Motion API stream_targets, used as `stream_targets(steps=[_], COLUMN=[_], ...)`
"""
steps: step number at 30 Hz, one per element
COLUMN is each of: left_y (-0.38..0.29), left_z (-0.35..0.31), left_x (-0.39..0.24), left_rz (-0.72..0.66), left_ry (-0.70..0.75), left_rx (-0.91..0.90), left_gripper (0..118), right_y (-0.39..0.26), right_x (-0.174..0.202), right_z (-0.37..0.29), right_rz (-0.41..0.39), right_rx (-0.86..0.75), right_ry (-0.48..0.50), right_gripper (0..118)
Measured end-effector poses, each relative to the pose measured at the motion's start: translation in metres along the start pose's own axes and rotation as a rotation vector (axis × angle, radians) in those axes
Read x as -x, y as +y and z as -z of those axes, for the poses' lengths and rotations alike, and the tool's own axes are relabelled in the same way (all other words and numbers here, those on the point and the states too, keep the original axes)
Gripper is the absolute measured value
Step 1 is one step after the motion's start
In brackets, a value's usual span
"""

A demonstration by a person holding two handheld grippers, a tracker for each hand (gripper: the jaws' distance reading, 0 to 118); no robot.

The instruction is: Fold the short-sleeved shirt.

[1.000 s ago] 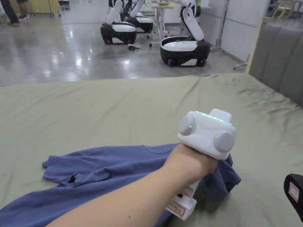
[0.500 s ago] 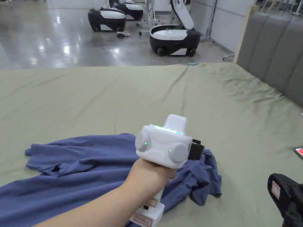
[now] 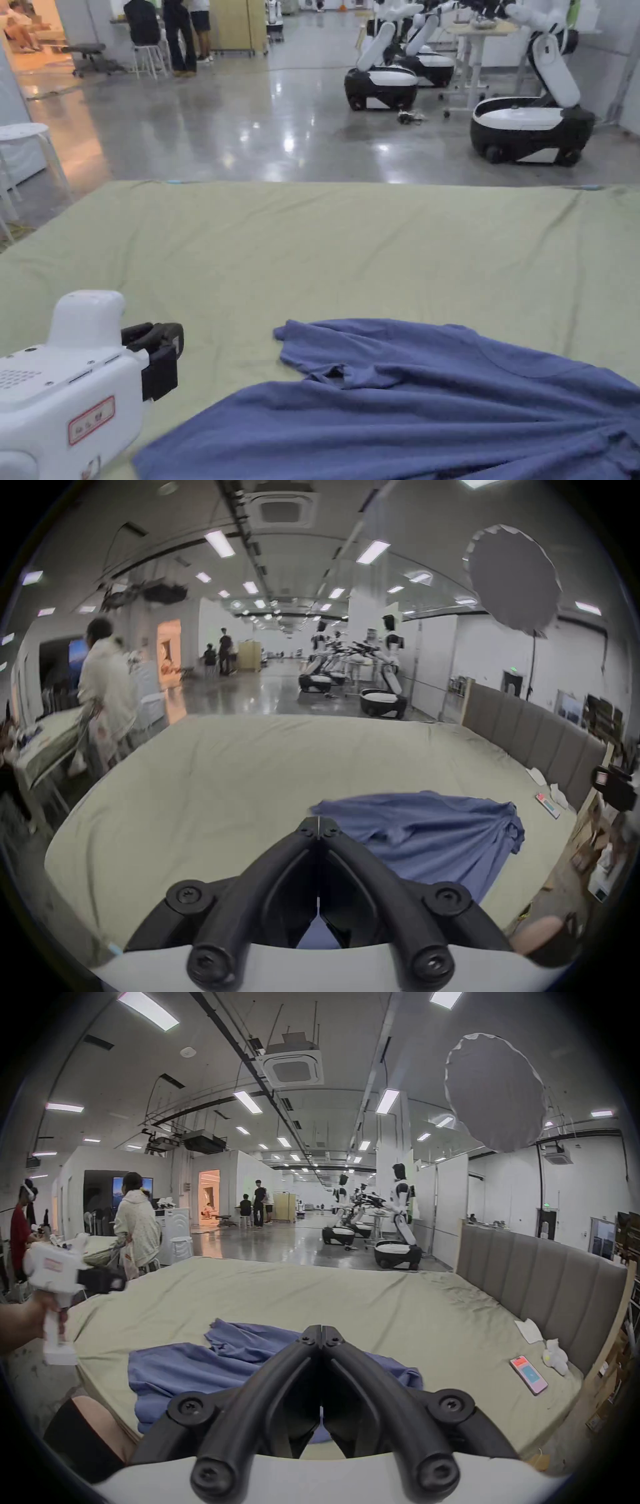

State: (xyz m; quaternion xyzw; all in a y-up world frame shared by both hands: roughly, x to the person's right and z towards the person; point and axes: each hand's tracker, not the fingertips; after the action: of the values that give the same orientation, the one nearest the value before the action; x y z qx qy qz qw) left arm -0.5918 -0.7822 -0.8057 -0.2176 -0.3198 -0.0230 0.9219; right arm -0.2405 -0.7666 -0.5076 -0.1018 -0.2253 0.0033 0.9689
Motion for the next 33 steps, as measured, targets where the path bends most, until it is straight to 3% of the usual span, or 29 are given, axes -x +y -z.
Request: stream_targets(steps=[6,11,16,17,19,20,21,27,28,29,31,32,33], left_y=[-0.058,-0.052,-0.052,-0.053,-0.057,-0.063,-0.069,-0.107,-0.112,-0.111,-0.106,-0.107,-0.103], left_z=[-0.054,-0.041,0.017,0.034,0.076,0.100,0.119,0.186,0.188,0.186,0.183,0.185,0.181], left_x=[0.041,0.043,0.048,0.049,0.052,0.054,0.056,0.064,0.060,0.050,0.037,0.039,0.036], left_rz=[0.015,0.005,-0.041,-0.033,-0.023,-0.038,-0.060,-0.261,-0.241,-0.105,-0.014,-0.020,-0.015], left_ry=[0.089,0.061,0.079,0.081,0.098,0.096,0.116,0.163,0.183,0.210,0.204,0.174,0.164], left_rx=[0.038,0.058,0.153,0.161,0.261,0.327,0.358,0.597,0.605,0.564,0.567,0.557,0.553], left_gripper=[0,0,4,17,82,104,113,111,111,110,89,71,46], right_y=[0.003,-0.004,-0.014,-0.016,-0.021,-0.022,-0.022,-0.021,-0.022,-0.024,-0.027,-0.029,-0.029], right_x=[0.022,0.028,0.026,0.024,0.017,0.015,0.013,-0.004,-0.007,-0.010,-0.019,-0.022,-0.024], right_z=[0.009,0.011,0.010,0.010,0.010,0.010,0.010,0.009,0.009,0.010,0.013,0.014,0.016], right_rz=[0.023,0.016,0.006,0.013,0.024,0.026,0.027,0.052,0.054,0.059,0.074,0.083,0.090], right_rx=[-0.022,0.010,0.041,0.052,0.074,0.085,0.089,0.089,0.092,0.098,0.111,0.117,0.125], right_ry=[-0.003,-0.010,-0.007,-0.012,-0.026,-0.037,-0.047,-0.085,-0.091,-0.100,-0.109,-0.112,-0.115], right_gripper=[0,0,0,0,0,0,0,0,0,0,0,0,0])
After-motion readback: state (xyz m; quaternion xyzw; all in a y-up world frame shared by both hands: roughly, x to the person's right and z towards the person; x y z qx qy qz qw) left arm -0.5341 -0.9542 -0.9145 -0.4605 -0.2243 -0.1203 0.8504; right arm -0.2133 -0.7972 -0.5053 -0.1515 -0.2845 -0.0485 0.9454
